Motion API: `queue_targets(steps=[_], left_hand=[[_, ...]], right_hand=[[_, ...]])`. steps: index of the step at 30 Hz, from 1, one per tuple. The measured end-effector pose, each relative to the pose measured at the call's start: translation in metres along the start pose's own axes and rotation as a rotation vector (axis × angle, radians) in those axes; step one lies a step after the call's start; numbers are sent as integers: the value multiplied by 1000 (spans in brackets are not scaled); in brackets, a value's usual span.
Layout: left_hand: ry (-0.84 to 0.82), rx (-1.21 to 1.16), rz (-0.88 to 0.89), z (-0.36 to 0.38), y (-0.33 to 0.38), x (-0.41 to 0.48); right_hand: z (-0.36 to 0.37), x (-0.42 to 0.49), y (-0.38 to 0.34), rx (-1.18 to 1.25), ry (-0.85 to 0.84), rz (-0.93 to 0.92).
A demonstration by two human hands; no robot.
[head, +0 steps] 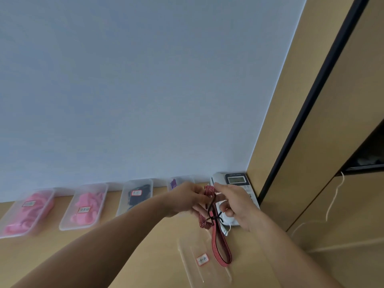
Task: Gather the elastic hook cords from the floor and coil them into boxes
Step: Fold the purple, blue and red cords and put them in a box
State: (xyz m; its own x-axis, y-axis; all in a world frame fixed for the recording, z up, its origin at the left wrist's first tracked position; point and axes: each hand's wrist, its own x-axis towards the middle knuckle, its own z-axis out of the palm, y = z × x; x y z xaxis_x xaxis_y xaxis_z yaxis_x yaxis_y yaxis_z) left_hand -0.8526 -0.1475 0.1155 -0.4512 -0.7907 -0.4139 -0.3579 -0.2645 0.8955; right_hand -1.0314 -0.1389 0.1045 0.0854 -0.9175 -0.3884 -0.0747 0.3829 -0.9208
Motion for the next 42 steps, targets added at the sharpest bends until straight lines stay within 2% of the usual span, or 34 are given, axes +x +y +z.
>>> queue_targets(steps=[5,8,10,12,16,19,21,24,28,32,37,41,42], left_hand=[[174,-186,-34,-13,2,3],[171,-236,-49,-11,1,5],[152,-242,-52,-8,0,7],[143,-234,-64,-5,-1,9],[89,-179,-115,0,-4,12],[89,3,-130,5,-6,13],[104,40,-129,6,-5,13],[106,-48,-100,6,1,13],[173,-165,-14,5,13,15],[184,-132,3,2,15,14],[161,-47,14,-5,14,13],[90,-26,75,-10,23,6],[78,-33,91,-11,26,4]], right_hand=[[-4,-5,7,-105,-131,-58],[-8,-10,17,-121,-309,-71],[-10,-13,24,-152,-366,-102],[-10,-13,30,-204,-340,-137],[-8,-9,37,-313,-178,-200],[-12,-4,40,-156,-97,-197],[-17,-1,41,-115,-43,-201],[-19,3,50,-344,-19,-253],[-19,9,68,-741,-89,-337],[-17,8,76,-852,-254,-240],[-23,8,60,-757,-202,-223],[-23,13,33,-566,126,-478],[-21,13,26,-516,152,-510]])
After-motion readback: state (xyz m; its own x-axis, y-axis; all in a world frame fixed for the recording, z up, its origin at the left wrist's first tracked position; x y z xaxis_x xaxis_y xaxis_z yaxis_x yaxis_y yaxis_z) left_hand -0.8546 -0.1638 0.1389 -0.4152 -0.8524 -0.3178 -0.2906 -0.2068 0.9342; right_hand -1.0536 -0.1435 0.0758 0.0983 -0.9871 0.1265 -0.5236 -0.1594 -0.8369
